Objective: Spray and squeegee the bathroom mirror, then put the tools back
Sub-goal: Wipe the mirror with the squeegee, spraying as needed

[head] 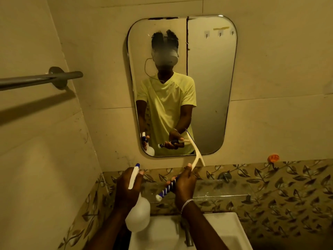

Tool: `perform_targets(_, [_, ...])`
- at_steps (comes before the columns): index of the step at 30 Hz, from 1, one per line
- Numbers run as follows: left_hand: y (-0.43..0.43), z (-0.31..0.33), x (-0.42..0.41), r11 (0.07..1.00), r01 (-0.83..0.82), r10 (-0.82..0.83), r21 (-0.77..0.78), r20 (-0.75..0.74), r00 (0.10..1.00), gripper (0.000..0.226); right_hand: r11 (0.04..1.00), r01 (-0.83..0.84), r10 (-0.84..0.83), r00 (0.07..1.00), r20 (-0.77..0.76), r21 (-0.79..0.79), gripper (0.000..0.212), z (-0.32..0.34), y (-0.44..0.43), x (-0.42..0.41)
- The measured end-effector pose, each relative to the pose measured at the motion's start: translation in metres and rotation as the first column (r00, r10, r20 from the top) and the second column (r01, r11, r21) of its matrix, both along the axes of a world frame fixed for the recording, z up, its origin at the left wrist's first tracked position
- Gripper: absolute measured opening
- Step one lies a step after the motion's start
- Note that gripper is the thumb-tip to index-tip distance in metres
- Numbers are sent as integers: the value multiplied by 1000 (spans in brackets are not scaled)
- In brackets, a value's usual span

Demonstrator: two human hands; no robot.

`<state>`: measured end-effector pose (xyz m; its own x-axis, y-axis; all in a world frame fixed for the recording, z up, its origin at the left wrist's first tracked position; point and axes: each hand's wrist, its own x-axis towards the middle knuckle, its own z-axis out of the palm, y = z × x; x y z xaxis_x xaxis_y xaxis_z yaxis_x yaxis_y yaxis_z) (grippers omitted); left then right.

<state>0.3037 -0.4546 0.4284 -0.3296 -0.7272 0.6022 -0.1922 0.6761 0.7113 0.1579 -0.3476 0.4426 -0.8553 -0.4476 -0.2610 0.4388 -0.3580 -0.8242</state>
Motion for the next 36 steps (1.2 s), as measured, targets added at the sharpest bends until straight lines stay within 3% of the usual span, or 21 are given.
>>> perform_targets(3, [-3, 0, 4, 1000, -21, 21, -11, -7, 1000, 3, 1000, -8, 10, 998, 67, -30, 60, 10, -16, 20])
perform_targets(6, [-4, 3, 8, 999, -30, 30, -11, -15, 999, 16, 999, -51, 51, 996, 66, -3, 60, 19, -29, 43])
perform_targets(15, [-24, 6, 41, 996, -39, 32, -85, -83, 996, 14, 963, -200, 217, 973, -77, 178, 51, 11, -56, 101])
perform_targets(18, [-30, 2, 49, 997, -59, 55, -57, -61, 997, 7, 934, -215, 258, 958, -124, 286, 50, -2, -56, 101])
perform_targets(24, [-27, 5, 50, 997, -51, 45, -52, -108, 993, 17, 857, -216, 336, 923, -188, 468, 48, -20, -36, 85])
perform_targets(27, [-27, 6, 44, 994, -63, 53, -88, -112, 992, 18, 814, -165, 376, 880, -290, 557, 50, -20, -11, 78])
perform_targets(31, [-20, 5, 30, 995, -70, 65, -72, -71, 995, 22, 785, 66, 345, 779, -524, 616, 40, -7, 35, 63])
perform_targets(36, [-14, 4, 10, 999, -4, -1, -48, -94, 996, 11, 851, 265, 223, 600, -768, 454, 4, 34, 98, 55])
